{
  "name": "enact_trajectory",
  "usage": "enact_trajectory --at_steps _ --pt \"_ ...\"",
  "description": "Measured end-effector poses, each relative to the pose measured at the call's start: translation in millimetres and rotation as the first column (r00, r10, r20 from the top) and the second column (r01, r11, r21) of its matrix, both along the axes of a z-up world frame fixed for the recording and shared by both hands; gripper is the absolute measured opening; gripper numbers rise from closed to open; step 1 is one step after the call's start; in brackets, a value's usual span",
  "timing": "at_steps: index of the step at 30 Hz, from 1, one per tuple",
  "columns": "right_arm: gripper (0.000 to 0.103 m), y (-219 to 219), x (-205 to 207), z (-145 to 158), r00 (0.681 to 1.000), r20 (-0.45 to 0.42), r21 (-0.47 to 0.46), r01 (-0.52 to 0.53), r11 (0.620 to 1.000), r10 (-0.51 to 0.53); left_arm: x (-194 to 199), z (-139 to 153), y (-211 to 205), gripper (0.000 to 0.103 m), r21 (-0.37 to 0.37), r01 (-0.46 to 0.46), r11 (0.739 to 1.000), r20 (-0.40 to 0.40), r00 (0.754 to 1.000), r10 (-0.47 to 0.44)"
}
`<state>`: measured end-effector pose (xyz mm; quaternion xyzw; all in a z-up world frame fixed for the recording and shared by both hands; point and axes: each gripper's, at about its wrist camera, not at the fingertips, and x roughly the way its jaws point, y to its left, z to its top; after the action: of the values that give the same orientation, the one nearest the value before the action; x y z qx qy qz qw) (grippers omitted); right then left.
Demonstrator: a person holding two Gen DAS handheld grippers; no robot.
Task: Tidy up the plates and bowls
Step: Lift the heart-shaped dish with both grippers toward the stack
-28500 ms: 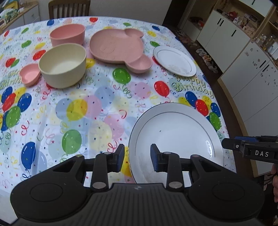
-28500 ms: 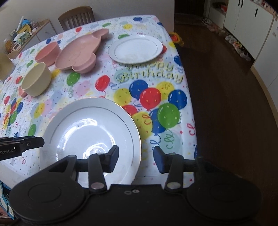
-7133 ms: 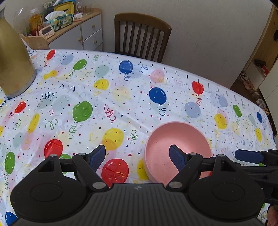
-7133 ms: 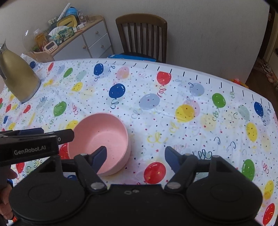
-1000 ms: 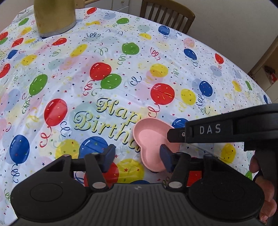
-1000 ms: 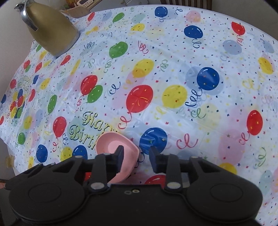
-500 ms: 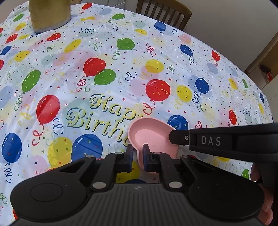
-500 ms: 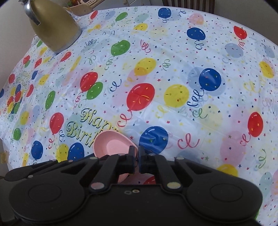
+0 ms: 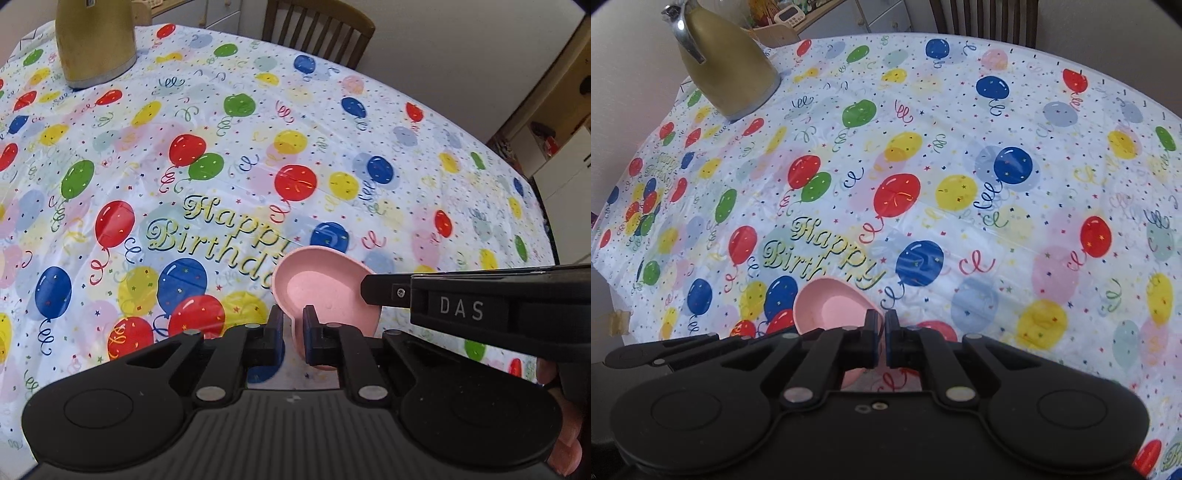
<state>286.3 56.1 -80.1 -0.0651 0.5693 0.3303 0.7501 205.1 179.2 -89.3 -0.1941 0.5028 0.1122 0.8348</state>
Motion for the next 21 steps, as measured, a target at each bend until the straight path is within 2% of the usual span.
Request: enact_trajectory --at_steps 9,21 --pt "0.002 -28.9 -35.0 28.6 0.999 0.036 0.019 0.035 0.999 -0.035 -31.7 27.4 -22.2 0.011 0.004 0.052 0.999 0.037 0.998 -0.052" --pt "0.003 -65.9 -88.0 64.1 0.995 0.073 0.033 0.064 0.997 -0.066 -71.3 56.0 -55.7 0.011 0.004 0.149 0.989 0.046 0.988 -0.149"
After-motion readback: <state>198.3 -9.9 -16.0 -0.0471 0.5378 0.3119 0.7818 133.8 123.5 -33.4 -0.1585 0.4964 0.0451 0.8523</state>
